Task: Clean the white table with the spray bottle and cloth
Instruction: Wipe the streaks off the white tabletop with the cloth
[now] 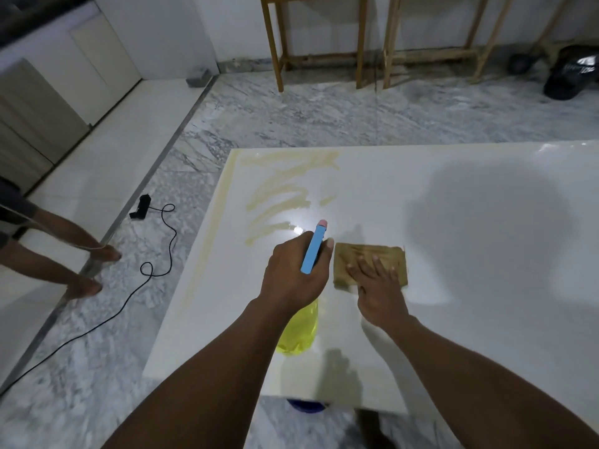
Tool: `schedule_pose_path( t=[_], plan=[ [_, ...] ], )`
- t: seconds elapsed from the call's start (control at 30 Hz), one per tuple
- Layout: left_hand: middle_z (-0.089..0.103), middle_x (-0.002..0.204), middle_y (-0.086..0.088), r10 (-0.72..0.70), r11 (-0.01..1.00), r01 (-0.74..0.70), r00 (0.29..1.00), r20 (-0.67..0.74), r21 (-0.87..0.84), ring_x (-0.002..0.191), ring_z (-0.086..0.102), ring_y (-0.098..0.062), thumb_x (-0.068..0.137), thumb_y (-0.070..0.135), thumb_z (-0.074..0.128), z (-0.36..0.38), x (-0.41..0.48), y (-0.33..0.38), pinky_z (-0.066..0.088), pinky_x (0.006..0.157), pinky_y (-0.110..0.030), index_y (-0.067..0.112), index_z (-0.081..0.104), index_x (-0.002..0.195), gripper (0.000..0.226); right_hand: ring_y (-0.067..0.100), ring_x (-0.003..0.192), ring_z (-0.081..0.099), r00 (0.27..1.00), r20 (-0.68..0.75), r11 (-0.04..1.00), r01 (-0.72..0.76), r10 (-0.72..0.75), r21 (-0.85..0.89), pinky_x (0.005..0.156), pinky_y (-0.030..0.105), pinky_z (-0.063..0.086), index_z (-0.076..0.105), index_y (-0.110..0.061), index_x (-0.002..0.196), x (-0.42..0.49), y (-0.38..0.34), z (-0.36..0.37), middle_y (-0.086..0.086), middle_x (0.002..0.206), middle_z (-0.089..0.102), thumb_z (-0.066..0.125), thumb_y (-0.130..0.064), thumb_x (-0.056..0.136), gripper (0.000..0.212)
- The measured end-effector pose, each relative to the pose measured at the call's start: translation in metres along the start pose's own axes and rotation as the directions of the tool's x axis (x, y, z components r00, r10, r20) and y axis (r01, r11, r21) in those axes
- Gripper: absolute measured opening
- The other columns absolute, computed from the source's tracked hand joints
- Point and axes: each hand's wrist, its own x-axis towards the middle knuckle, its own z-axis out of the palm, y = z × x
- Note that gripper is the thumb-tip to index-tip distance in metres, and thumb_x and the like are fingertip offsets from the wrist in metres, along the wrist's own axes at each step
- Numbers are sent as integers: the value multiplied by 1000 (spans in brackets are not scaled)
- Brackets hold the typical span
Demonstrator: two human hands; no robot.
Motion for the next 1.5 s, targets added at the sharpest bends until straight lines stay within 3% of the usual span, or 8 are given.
schedule_pose_path(
  t=[0.3, 0.53, 0.63, 0.8, 0.97, 1.1, 1.23, 1.5],
  plan=[
    [56, 63, 4, -93, 996, 93, 992, 91, 4, 64, 70, -33, 102, 51, 55, -32, -134, -31, 64, 66, -55, 17, 66, 90, 38, 23, 154, 11, 996, 62, 996, -62, 66, -68, 120, 52, 11, 41, -37, 148, -146, -46, 34, -12, 161, 25, 37, -16, 96, 56],
    [55, 61, 1, -101, 995, 101, 993, 60, 5, 63, 70, -36, 103, 50, 56, -53, -112, -31, 63, 66, -57, 18, 56, 75, 42, 21, 105, 66, 991, 132, 998, -13, 20, -55, 91, 34, 50, 70, -32, 106, -97, -52, -47, -6, 107, 72, 47, -26, 86, 31],
    [55, 61, -1, -91, 996, 90, 995, 51, 18, 61, 69, -35, 102, 51, 55, -52, -74, -32, 63, 64, -56, 18, 57, 76, 42, 21, 93, 67, 803, 590, 992, -126, 83, 31, 85, 34, 50, 70, -21, 94, -28, -54, -109, -3, 94, 70, 52, -39, 83, 28],
    [58, 64, -6, -111, 994, 111, 993, 31, 17, 62, 68, -35, 100, 54, 54, -41, 7, -32, 62, 65, -57, 19, 57, 76, 42, 28, 72, 75, 500, 850, 775, -598, 165, 202, 59, 33, 59, 65, 1, 107, 98, -33, -169, 13, 83, 76, 49, -11, 91, 26],
    [59, 65, -8, -135, 991, 135, 991, -17, 2, 60, 66, -35, 96, 61, 51, -33, 87, -35, 62, 64, -58, 19, 56, 76, 46, 33, 82, 71, 750, 584, 905, -422, 311, 60, 67, 34, 53, 71, -5, 102, 248, -15, -191, 19, 100, 73, 61, -18, 66, 40],
    [57, 66, -9, -127, 992, 126, 991, -45, -22, 61, 63, -36, 97, 60, 52, -26, 130, -40, 62, 63, -57, 15, 61, 86, 48, 31, 100, 60, 947, 294, 991, -132, 133, -23, 84, 35, 44, 69, -11, 108, 320, -29, -206, 11, 113, 63, 51, -54, 95, 48],
    [58, 67, -11, -122, 992, 120, 990, -66, -43, 62, 63, -38, 98, 57, 53, -14, 154, -46, 61, 63, -57, 13, 61, 86, 46, 36, 123, 53, 981, 187, 996, -28, 44, -84, 92, 33, 41, 54, -18, 137, 368, -15, -161, 12, 140, 55, 44, -11, 93, 45],
    [60, 68, -10, -144, 988, 142, 989, -45, -60, 63, 63, -37, 99, 56, 54, -4, 146, -65, 62, 64, -57, 13, 62, 87, 46, 31, 153, 5, 996, 92, 987, 12, 3, -158, 118, 60, 11, 32, -33, 152, 328, 8, -45, -1, 165, 18, 41, -13, 95, 61]
  ],
)
